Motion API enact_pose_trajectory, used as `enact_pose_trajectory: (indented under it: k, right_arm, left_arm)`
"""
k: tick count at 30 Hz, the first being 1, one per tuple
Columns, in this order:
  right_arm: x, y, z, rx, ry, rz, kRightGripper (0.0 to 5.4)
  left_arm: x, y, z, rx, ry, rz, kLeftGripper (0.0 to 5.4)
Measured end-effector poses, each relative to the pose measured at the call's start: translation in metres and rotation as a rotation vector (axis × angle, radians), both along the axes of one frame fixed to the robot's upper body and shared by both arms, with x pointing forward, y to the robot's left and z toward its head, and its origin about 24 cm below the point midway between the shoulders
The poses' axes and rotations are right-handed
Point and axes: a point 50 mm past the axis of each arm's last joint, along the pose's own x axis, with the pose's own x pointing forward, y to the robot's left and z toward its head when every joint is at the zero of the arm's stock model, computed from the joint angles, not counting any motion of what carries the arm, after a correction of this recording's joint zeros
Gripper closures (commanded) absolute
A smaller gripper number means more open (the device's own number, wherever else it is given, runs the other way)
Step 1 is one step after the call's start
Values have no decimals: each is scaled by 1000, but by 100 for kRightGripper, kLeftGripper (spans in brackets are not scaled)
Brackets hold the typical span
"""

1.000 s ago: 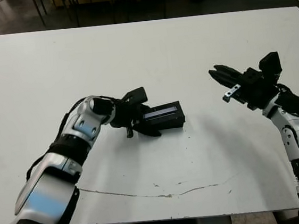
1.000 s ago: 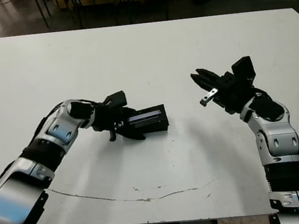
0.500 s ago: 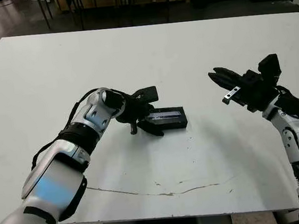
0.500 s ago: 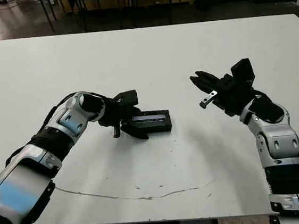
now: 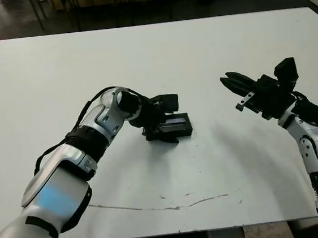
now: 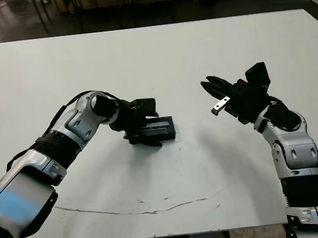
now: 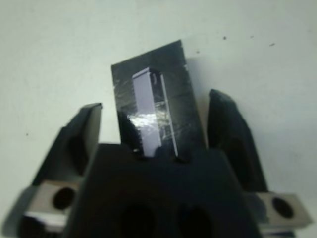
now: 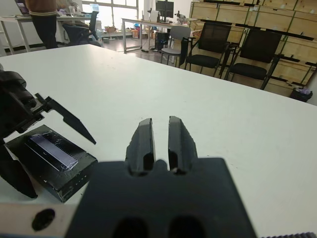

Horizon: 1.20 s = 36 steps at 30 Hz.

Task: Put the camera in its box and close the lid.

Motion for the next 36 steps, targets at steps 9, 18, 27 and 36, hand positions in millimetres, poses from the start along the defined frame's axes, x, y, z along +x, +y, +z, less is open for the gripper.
enact_pose_trajectory:
  k: [9, 18, 27, 36]
  right_arm:
    - [0, 1, 1, 1, 8, 3, 540]
    - [0, 3, 0, 2, 10, 9, 540]
    - [1, 4, 1, 5, 9, 12, 540]
    - [1, 3, -1, 8, 17, 8, 540]
  left_arm:
    - [-3, 67, -9, -155, 147, 128, 2]
    - [-6, 104, 30, -436, 71, 255, 2]
    - [-26, 83, 44, -1031, -29, 705, 160]
    - [-48, 30, 60, -1003, -232, 648, 379]
